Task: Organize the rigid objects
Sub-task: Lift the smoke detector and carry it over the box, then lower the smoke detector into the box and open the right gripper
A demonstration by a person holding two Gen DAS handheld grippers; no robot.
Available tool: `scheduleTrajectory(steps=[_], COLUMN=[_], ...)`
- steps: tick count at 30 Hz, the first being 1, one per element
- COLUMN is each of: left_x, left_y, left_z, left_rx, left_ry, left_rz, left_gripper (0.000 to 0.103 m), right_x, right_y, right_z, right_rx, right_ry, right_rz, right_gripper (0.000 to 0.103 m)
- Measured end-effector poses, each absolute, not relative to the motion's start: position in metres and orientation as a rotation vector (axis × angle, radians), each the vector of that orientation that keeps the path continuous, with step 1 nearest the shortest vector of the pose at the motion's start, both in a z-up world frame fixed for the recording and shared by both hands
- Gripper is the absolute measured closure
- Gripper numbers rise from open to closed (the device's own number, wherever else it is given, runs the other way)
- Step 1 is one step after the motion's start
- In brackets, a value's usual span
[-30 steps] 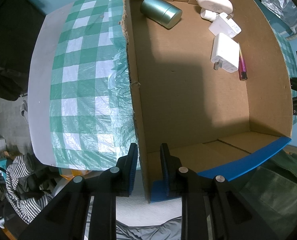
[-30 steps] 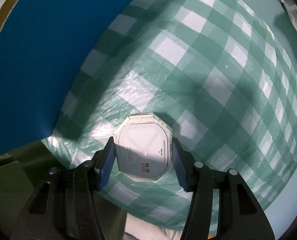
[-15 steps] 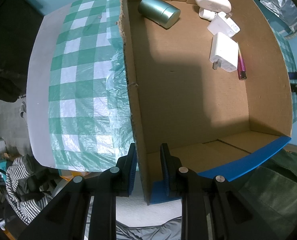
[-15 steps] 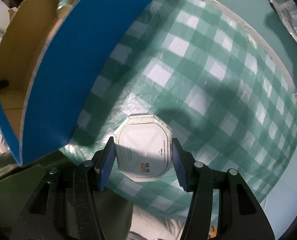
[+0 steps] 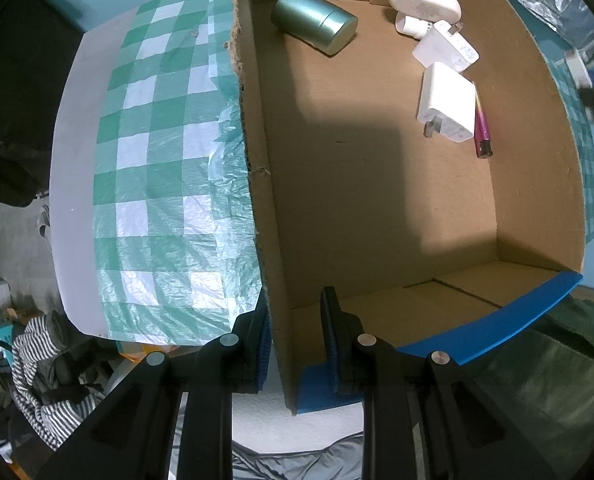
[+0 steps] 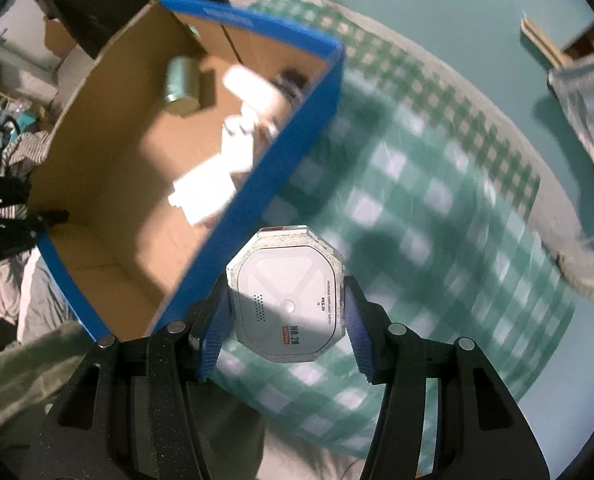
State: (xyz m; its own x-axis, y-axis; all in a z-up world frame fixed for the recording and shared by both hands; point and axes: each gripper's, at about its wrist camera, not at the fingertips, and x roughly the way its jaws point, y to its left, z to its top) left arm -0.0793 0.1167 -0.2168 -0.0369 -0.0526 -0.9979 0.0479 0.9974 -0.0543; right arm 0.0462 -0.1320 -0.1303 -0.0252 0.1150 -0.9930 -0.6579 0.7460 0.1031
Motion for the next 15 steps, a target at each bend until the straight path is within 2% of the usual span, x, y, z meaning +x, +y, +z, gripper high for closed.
scheduleTrajectory(steps=[15], left_x=[-0.077], left_y=[0.119], left_z=[-0.216], left_rx=[-0.013], left_ry=[1.610], left_rz=[-0.077], left_gripper=[0.080], right_x=[0.076], right_y=[-0.051], right_z=[-0.129], right_rx=[-0.588], right_ry=[1.414], right_rz=[0.754], right_gripper=[0.049])
